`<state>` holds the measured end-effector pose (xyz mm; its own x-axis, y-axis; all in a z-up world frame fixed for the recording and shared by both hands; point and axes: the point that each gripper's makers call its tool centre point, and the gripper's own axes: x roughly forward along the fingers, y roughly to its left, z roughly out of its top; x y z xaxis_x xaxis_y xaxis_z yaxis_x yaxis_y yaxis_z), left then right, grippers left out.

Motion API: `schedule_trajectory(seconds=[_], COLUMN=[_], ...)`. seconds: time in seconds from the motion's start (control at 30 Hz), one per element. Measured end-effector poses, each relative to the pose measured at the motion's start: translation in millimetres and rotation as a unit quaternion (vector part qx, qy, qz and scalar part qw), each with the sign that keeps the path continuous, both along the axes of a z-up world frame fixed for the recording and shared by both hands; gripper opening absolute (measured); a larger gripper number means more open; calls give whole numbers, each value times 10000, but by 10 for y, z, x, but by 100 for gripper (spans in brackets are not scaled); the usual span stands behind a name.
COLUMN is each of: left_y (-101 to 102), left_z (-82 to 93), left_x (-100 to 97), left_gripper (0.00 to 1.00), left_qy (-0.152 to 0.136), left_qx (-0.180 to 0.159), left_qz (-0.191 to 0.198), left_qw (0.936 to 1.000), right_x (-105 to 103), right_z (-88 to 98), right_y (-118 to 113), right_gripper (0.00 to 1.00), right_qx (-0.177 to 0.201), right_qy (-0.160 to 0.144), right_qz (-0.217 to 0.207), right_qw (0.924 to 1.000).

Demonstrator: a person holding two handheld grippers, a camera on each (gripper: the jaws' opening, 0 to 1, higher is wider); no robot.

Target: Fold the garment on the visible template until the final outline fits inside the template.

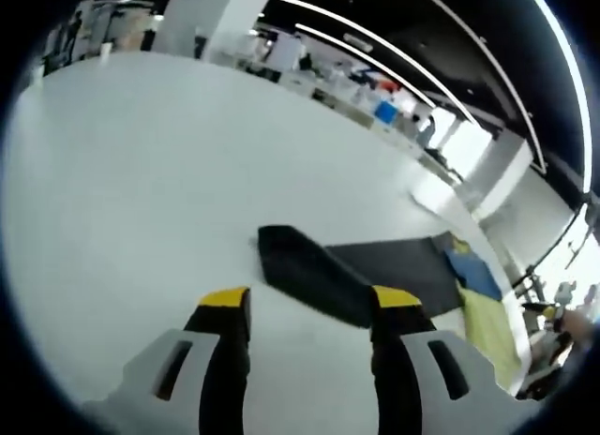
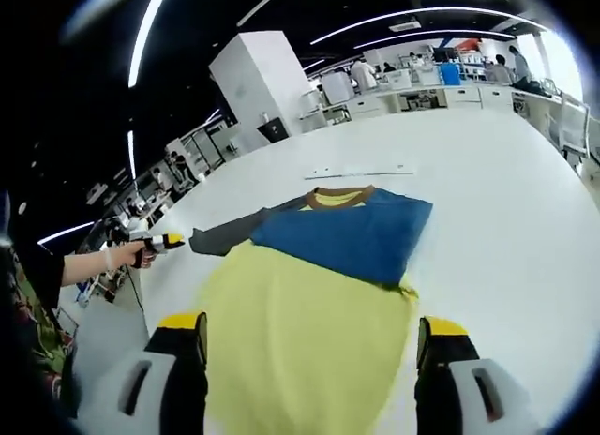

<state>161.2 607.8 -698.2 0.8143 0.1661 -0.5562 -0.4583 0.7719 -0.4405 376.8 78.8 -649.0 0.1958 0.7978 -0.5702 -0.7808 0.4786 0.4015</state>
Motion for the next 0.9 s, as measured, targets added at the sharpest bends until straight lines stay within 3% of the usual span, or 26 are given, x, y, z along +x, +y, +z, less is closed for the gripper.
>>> schedule_trajectory(seconds=[0.07, 0.27, 0.4, 0.9], left_y=[-1, 38, 80, 92], left_z=[13, 19, 1, -52], left_x=[32, 108, 107, 118], left_gripper=[45, 41, 33, 12], left_qy=[-80, -99, -116, -153], left_qx=[-142, -68, -193, -500], left_qz=[116, 165, 321, 440], left_qw=[9998, 9998, 9992, 9977], right_x=[-25, -109, -124, -157], right_z=[-12, -37, -66, -109], right_y=[-90, -282, -365, -319], right_gripper=[93, 93, 93, 92], right_qx=[0, -36, -68, -103], right_qy=[57, 162, 213, 294], right_qz=[-95, -284, -408, -397], right_qw=[9999, 9995, 9989, 9987])
